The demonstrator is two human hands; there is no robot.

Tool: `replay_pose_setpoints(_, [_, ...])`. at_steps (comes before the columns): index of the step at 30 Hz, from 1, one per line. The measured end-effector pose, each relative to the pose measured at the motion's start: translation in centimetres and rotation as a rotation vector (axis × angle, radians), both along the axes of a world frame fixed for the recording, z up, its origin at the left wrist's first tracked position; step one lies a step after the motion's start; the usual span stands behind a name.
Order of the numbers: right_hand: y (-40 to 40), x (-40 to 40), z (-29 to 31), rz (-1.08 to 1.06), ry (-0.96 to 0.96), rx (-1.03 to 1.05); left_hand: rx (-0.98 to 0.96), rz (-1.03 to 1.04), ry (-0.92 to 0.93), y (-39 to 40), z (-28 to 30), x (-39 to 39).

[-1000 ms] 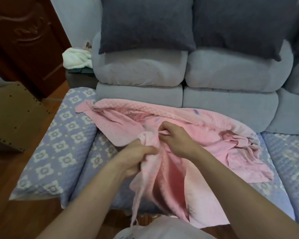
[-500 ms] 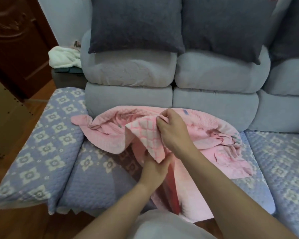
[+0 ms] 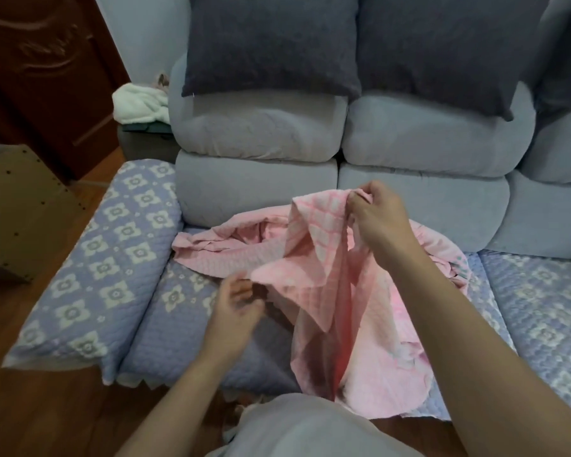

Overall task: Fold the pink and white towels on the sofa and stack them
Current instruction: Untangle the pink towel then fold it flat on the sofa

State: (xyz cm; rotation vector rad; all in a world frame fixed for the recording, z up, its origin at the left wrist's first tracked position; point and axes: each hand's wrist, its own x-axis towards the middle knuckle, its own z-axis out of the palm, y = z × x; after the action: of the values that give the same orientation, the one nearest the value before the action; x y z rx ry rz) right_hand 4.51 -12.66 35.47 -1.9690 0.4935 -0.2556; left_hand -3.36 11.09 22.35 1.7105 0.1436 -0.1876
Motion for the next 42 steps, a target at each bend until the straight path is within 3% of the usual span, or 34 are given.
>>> replay_pose_setpoints(2, [0.9,-0.2,-0.2,0.044,0.015,-0.029,0.015,-0.166,0.008,-2.7,0.5,-0.2])
replay_pose_setpoints(4, [2.2,-0.9,-0.4,0.085,0.020,-0.078,0.235,-0.245,-0.072,-6.3,0.6,-0.3])
replay_pose_setpoints(7, [3.3,-1.9,-0.5,0.167,0.012,-0.124,0.319,-0.082,-0.126,-9.9,1.0,1.1])
replay_pose_setpoints(11, [2.2,-2.9,0.0,0.190,-0.010,-0.118,0.423,0.034,-0.190,-7.8,-1.2,3.3])
replay_pose_setpoints(16, [-0.4,-2.8,0.8,0.121,-0.030,-0.086,0.252,0.013,-0.092,-3.4,-1.4,1.9])
replay_pose_setpoints(19, [-1.4,-2.8,1.2,0.083,-0.035,-0.042,-0.037,0.168,0.010,-1.7,-0.8,2.7])
replay_pose_setpoints(21, [-1.6,-2.7,1.1,0.063,-0.033,-0.020,-0.154,0.115,0.010,-1.7,-0.1,2.6])
replay_pose_setpoints(25, [-0.2,-2.6,0.8,0.100,-0.017,-0.054,0.084,-0.306,-0.071,-5.3,0.1,1.2])
replay_pose_setpoints(27, [0.7,-2.9,0.8,0.151,-0.011,-0.058,0.177,-0.243,-0.152,-6.9,-0.2,1.5])
replay_pose_setpoints(31, [0.3,-3.5,1.0,0.194,-0.012,-0.047,0.040,0.077,-0.135,-5.8,1.8,1.8])
replay_pose_setpoints(33, [-0.3,-3.7,1.0,0.199,-0.008,-0.068,0.071,0.138,-0.209,-3.7,3.9,1.4])
replay_pose_setpoints(36, [-1.1,-3.9,0.5,0.182,-0.010,-0.044,0.183,-0.129,-0.190,-0.9,5.9,0.7])
replay_pose_setpoints(39, [-2.1,-3.9,-0.3,0.132,0.012,-0.001,0.394,-0.701,0.157,2.1,5.2,0.0])
replay_pose_setpoints(40, [-2.7,-3.9,-0.8,0.122,0.028,0.038,0.438,-0.791,0.227,3.1,4.6,-0.4])
replay_pose_setpoints(41, [-3.5,-4.0,-1.5,0.139,0.065,0.081,0.397,-0.774,0.257,4.1,4.3,-0.9])
replay_pose_setpoints(42, [-4.3,-4.1,-2.1,0.189,0.117,0.112,0.239,-0.670,0.267,5.0,4.0,-1.2])
